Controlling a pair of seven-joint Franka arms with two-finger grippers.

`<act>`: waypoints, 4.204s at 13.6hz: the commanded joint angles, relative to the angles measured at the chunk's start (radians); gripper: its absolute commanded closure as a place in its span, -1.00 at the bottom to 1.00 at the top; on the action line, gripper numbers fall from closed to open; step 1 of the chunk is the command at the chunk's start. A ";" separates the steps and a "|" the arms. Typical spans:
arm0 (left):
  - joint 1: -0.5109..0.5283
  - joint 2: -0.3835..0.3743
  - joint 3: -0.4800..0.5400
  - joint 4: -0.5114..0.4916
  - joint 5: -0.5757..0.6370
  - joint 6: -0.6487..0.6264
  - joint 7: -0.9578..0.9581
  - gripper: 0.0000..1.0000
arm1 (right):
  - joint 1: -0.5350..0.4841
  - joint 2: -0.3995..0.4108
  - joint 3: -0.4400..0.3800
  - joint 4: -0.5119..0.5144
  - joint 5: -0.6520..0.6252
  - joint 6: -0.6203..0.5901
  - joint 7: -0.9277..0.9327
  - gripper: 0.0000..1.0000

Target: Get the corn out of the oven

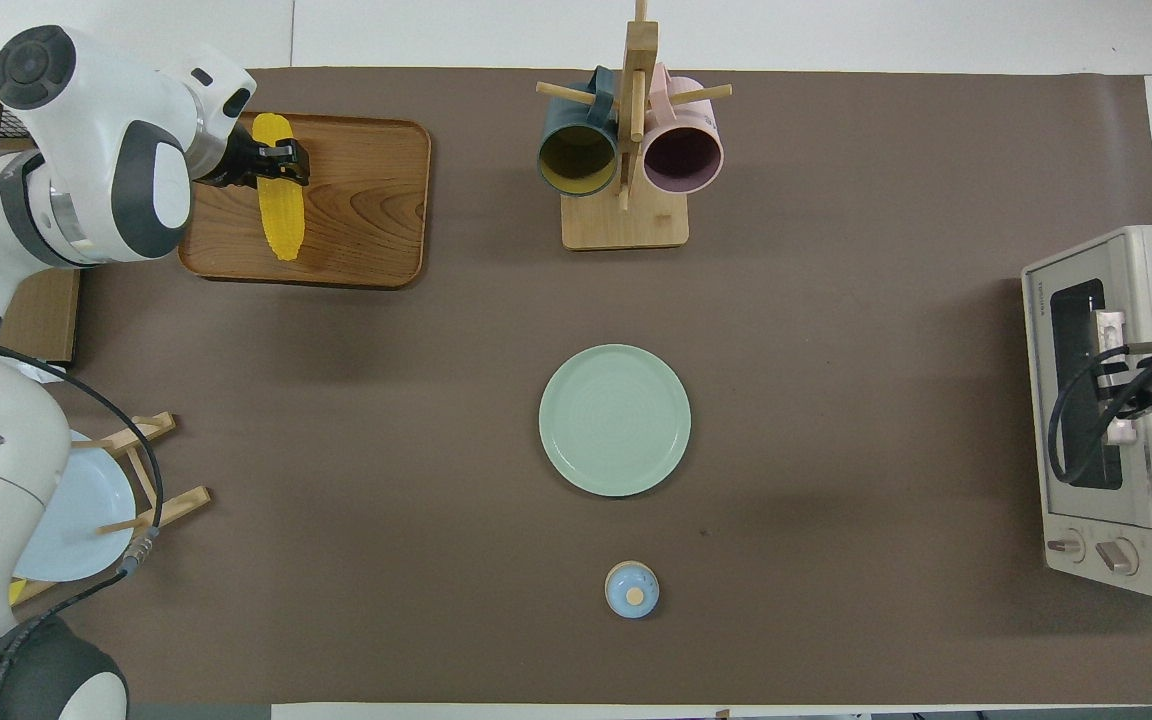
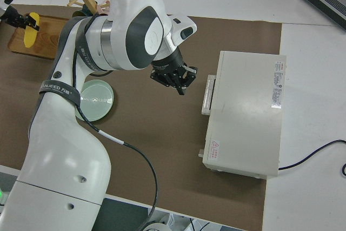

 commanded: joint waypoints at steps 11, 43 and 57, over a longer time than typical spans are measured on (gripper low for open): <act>0.001 -0.047 -0.003 -0.019 0.010 0.029 0.085 -1.00 | -0.007 0.063 0.003 0.134 0.135 -0.051 -0.003 -1.00; 0.069 -0.767 0.034 -0.362 0.105 -0.559 -0.040 -1.00 | 0.131 0.088 -0.148 0.204 0.139 -0.066 -0.004 -1.00; 0.063 -0.736 0.021 -0.278 0.112 -0.633 -0.053 -1.00 | 0.134 0.088 -0.148 0.204 0.139 -0.065 -0.003 -1.00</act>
